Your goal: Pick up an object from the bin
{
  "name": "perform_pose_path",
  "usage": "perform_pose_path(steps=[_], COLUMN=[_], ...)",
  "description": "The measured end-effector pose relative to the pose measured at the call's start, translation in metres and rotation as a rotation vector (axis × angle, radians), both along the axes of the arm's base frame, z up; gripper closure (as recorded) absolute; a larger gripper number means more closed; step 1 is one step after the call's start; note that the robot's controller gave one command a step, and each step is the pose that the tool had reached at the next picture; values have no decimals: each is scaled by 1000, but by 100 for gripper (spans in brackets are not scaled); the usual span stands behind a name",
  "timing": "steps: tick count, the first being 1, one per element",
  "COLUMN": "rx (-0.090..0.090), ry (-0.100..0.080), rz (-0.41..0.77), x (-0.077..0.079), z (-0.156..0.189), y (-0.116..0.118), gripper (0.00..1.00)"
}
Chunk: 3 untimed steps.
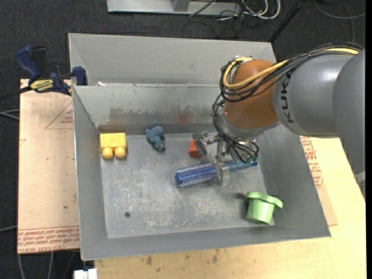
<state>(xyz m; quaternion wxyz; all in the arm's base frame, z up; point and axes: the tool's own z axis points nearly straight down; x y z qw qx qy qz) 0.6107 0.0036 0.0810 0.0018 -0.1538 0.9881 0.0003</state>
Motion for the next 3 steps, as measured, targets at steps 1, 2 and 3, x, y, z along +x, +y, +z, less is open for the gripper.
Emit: perform_pose_path(steps=[1, 2, 3], rx=[-1, 1, 1], ry=[-2, -8, 9], rz=[-1, -2, -116], x=[1, -7, -15], z=[2, 114, 36], y=[-1, 20, 35], gripper=[100, 100, 100])
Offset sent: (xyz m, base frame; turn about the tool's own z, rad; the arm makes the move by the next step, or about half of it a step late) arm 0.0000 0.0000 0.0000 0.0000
